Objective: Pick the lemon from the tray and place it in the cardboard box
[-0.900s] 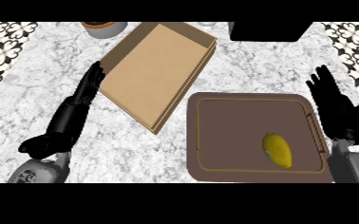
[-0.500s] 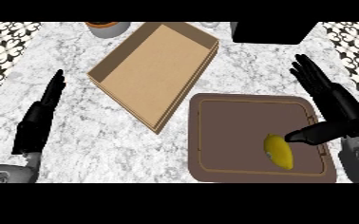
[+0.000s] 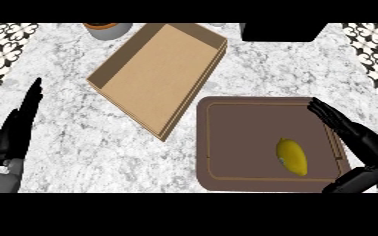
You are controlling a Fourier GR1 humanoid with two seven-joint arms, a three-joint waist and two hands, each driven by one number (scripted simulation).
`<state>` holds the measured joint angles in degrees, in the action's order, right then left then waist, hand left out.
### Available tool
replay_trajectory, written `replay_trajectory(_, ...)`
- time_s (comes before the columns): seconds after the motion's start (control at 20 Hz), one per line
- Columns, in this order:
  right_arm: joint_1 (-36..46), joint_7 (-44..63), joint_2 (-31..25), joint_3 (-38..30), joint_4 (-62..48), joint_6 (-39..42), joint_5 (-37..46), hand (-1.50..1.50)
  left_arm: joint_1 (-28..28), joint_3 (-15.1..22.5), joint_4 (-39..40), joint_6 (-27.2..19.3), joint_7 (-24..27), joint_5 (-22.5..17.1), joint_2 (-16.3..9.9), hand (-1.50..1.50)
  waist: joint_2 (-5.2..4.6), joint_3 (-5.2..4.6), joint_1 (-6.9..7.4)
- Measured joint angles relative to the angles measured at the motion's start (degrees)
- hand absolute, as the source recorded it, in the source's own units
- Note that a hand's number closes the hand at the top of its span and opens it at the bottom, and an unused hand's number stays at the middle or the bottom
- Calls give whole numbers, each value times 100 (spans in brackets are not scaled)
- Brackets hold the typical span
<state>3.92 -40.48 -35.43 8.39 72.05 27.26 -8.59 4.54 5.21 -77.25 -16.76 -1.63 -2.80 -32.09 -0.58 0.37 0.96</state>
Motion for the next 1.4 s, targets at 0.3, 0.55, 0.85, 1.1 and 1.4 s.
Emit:
replay_trajectory(0.3,409,-966,-565,198,-638,-739,1210,-150,125,-31,160,80,-76,43,-21,0,1,-8,47)
replay_trajectory(0.55,920,-1195,-981,690,-937,-1060,2223,-150,198,13,258,10,-94,167,99,0,10,-20,60)
replay_trajectory(0.85,1558,-1029,-1162,1357,-1074,-1115,3240,-150,205,-84,334,52,-61,217,110,0,30,-34,38)
replay_trajectory(1.1,2011,-795,-836,1742,-1349,-1001,3885,-150,210,-204,320,142,-117,281,111,0,41,-35,6)
replay_trajectory(1.4,2032,-411,-497,1832,-1181,-843,4462,-150,173,-380,354,283,-88,418,213,0,54,-37,-56)
